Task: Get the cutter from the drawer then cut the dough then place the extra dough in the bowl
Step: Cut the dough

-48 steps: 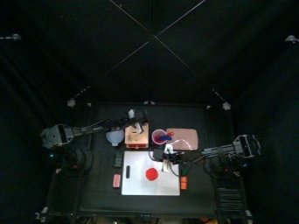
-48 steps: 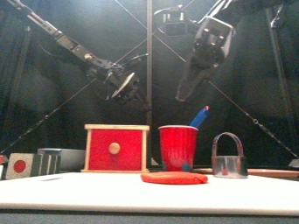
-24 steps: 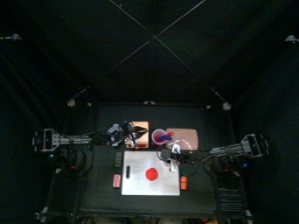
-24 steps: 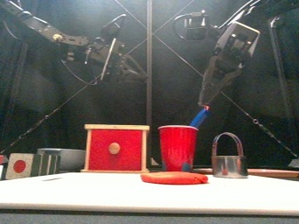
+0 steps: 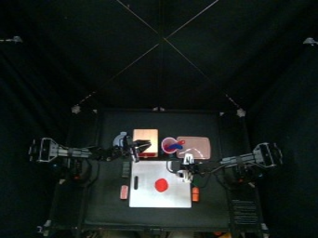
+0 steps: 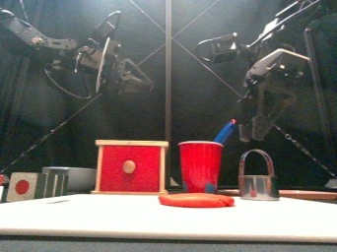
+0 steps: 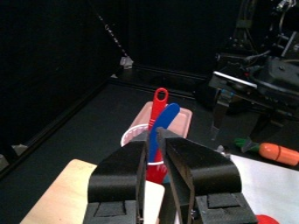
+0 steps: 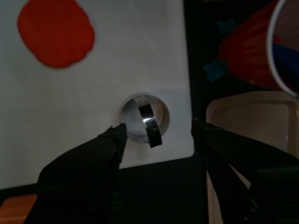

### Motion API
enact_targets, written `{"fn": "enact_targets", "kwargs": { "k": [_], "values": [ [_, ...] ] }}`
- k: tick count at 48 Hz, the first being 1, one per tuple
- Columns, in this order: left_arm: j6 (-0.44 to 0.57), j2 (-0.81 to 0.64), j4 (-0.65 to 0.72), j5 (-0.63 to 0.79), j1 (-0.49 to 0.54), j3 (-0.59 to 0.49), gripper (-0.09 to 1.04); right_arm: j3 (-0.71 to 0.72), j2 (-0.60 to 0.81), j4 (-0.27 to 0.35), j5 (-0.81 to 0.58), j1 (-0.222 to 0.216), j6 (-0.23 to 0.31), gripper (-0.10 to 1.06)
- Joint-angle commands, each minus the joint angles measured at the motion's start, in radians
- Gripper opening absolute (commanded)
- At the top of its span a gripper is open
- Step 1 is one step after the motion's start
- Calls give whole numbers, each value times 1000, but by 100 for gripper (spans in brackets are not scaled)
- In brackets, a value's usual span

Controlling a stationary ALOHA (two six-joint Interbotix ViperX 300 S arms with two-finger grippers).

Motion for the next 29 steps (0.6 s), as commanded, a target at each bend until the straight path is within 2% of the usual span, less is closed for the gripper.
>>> {"fn": "enact_targets", "kwargs": {
  "k": [1,14,29],
  "values": [
    [2,-9,-2,-11,-3,-9,61,-9,18,6,-3,-8,-18,93],
    [2,-6,-26,-15,5,11,61,-8,57,23,-15,-11,-69,87],
    [0,0,-52,-17,5,23,60,-9,61,21,-23,-31,-72,59]
  ]
}}
